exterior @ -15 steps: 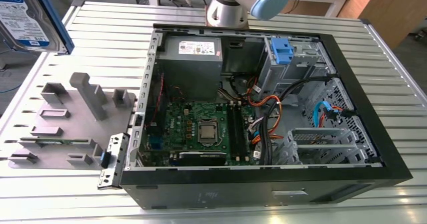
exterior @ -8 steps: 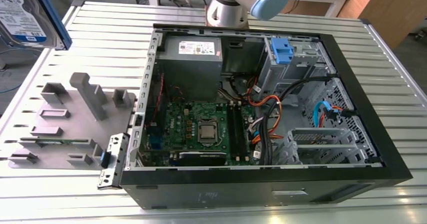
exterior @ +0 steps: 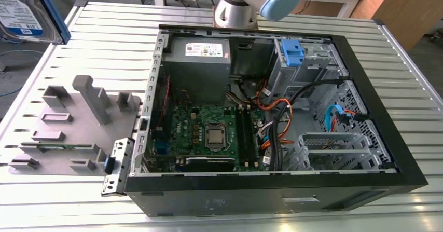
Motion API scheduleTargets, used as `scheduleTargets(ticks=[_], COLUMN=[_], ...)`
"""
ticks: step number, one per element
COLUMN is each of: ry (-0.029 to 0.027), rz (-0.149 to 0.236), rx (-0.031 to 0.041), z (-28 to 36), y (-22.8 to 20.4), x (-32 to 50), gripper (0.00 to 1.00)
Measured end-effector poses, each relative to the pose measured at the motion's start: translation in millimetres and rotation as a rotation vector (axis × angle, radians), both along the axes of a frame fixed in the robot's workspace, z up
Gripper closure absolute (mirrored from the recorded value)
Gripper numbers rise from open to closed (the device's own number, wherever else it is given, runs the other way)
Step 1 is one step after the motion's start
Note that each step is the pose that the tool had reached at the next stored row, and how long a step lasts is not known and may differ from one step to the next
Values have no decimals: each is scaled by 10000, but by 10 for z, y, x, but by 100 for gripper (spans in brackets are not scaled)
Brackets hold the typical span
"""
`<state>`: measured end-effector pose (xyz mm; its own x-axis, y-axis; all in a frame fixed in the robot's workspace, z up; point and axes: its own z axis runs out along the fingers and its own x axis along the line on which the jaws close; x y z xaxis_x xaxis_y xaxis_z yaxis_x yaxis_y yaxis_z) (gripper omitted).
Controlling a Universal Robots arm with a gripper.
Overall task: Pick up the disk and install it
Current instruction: 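Pick up the disk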
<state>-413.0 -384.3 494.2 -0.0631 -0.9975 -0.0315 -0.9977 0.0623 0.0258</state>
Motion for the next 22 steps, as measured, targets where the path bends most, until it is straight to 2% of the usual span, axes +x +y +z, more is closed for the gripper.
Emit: scheduleTargets(ticks=[6, 15, 22], ry=[-1, -2, -2], rz=[0, 0, 0], rx=[1, 2, 2], z=[91, 95, 94], y=[0, 0, 0], x=[0, 9, 100], gripper=[65, 65, 65])
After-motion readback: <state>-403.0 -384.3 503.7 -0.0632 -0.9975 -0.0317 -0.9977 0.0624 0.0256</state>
